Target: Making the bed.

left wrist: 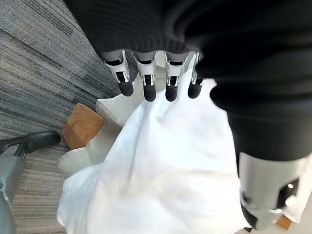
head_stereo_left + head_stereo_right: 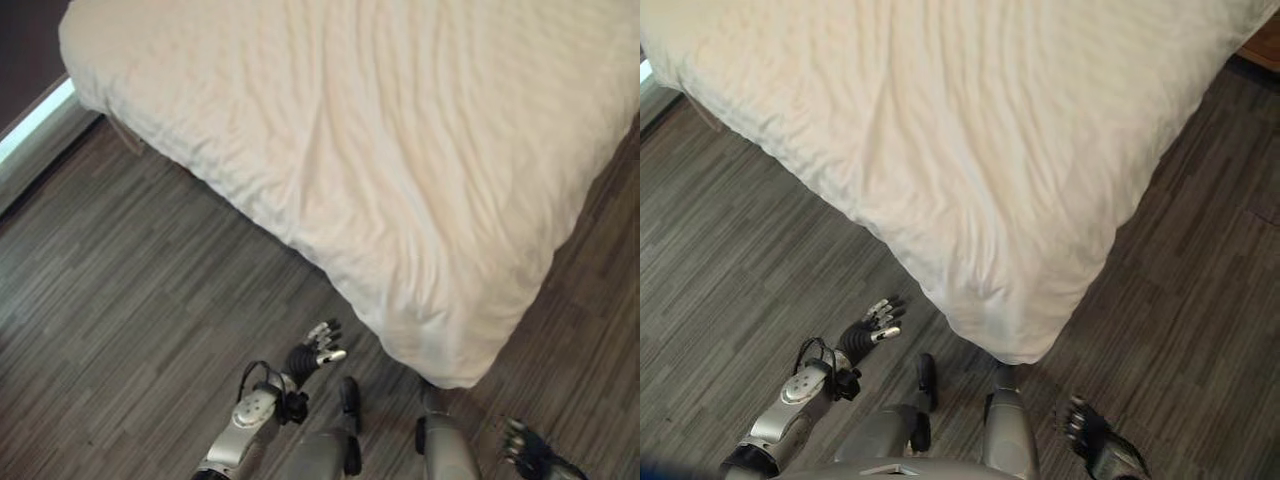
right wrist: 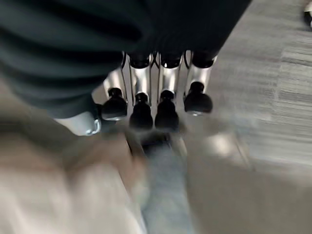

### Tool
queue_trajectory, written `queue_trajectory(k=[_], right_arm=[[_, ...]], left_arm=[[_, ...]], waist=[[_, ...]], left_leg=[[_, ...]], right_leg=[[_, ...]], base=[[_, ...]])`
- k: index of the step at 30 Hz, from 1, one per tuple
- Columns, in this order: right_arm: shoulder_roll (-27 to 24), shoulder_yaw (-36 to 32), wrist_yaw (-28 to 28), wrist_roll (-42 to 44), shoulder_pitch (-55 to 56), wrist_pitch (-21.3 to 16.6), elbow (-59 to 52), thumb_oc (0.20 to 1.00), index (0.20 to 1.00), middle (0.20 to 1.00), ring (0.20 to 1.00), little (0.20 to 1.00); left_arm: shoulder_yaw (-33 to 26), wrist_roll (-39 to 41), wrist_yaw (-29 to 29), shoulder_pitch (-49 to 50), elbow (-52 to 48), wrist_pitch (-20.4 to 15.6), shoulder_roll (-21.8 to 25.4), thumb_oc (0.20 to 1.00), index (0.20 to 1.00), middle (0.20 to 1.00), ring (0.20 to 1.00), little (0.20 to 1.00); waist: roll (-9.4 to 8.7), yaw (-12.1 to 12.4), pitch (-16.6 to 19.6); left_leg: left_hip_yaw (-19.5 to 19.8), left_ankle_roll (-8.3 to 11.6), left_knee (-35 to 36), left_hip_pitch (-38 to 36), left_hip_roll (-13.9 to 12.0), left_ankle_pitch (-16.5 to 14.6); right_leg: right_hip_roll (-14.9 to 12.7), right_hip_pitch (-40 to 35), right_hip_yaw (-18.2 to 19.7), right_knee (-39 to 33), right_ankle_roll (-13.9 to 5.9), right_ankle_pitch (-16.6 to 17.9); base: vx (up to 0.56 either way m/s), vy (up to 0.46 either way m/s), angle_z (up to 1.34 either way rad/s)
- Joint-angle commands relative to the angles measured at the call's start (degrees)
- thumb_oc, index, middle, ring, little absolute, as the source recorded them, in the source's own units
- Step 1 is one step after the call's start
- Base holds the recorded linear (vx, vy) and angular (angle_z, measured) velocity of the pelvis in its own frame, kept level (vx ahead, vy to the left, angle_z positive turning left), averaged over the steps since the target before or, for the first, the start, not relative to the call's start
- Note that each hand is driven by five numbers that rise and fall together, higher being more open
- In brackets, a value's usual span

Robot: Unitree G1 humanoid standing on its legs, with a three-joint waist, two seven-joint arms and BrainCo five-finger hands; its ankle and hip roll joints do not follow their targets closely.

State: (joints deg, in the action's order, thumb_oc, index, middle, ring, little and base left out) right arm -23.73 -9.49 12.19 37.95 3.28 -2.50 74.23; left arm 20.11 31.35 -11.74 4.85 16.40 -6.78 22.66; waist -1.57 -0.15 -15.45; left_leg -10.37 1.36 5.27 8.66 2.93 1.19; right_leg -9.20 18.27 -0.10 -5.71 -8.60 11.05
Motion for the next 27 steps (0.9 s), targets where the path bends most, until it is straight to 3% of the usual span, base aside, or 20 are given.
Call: queue_trajectory(k=[1,4,7,10,16,23,27], right_arm=[[-6.31,-2.66,-5.41,-5.45,3.72,-0.79,5.36,0.200,0.200,0.200,0.200,0.200],[-9.85,-10.68,-9.24,-2.19,6.75,-2.83,2.26,0.200,0.200,0.200,0.200,0.200],[-8.37,-12.73,-8.96,6.94,5.21,-7.13,-10.03,0.200,0.200,0.200,0.200,0.200],[-4.40,-6.03,-7.90,11.17,1.66,-11.48,-33.86,0.200,0.200,0.200,0.200,0.200],[-1.94,3.77,-7.07,7.24,-1.65,-11.84,-53.67,0.200,0.200,0.200,0.200,0.200],[-4.43,10.29,-7.37,6.82,-11.81,-10.86,-56.18,0.200,0.200,0.200,0.200,0.200],[-4.87,12.70,-7.40,6.34,-15.61,-10.24,-52.09,0.200,0.200,0.200,0.200,0.200]], left_arm=[[-2.00,1.49,-1.87,1.32,-5.06,-1.20,1.48,1.000,1.000,1.000,1.000,1.000],[-2.55,1.17,-0.92,1.45,-5.09,-1.87,1.70,1.000,1.000,1.000,1.000,1.000],[-2.50,1.15,1.04,0.38,-5.04,-2.71,1.42,1.000,1.000,1.000,1.000,1.000],[-1.01,1.04,1.44,-0.36,-5.10,-3.15,2.01,1.000,1.000,1.000,1.000,1.000],[-0.22,0.84,1.01,0.26,-5.47,-2.91,2.94,1.000,1.000,1.000,1.000,1.000],[0.11,0.75,1.09,2.27,-6.06,-2.87,3.14,1.000,1.000,1.000,1.000,1.000],[0.85,0.31,0.50,2.17,-5.11,-2.74,2.83,1.000,1.000,1.000,1.000,1.000]], waist=[[1.49,-0.35,-0.04],[0.79,-1.78,0.43],[0.03,-2.93,0.68],[-0.38,-2.82,0.71],[0.63,-2.01,0.62],[4.15,0.39,0.77],[5.00,1.51,1.04]], left_leg=[[4.63,0.37,-0.27,2.17,-0.13,2.13],[4.61,0.27,-0.27,1.47,-0.27,1.75],[3.81,0.19,-0.27,1.29,-0.49,1.39],[2.45,0.19,-0.27,1.44,-0.71,1.55],[2.29,0.21,-0.27,2.24,-0.42,1.94],[3.28,0.38,-0.27,3.22,0.44,2.33],[3.64,0.43,-0.27,3.42,0.36,2.42]], right_leg=[[1.57,-4.38,-1.85,0.71,-1.59,-0.16],[1.64,-5.00,-1.46,0.71,-1.70,-0.31],[1.94,-4.65,-0.56,0.71,-1.88,-0.10],[2.30,-3.62,0.51,0.71,-2.10,0.56],[1.91,-2.67,0.52,0.71,-2.00,0.75],[0.97,-2.08,-0.37,0.71,-2.00,0.61],[1.07,-2.15,-0.78,0.71,-1.85,0.39]], base=[[0.00,0.000,0.00],[0.02,0.006,-0.02],[0.00,0.010,-0.05],[-0.04,-0.001,-0.36],[-0.02,-0.012,-0.06],[0.00,-0.007,0.05],[0.02,-0.033,0.01]])
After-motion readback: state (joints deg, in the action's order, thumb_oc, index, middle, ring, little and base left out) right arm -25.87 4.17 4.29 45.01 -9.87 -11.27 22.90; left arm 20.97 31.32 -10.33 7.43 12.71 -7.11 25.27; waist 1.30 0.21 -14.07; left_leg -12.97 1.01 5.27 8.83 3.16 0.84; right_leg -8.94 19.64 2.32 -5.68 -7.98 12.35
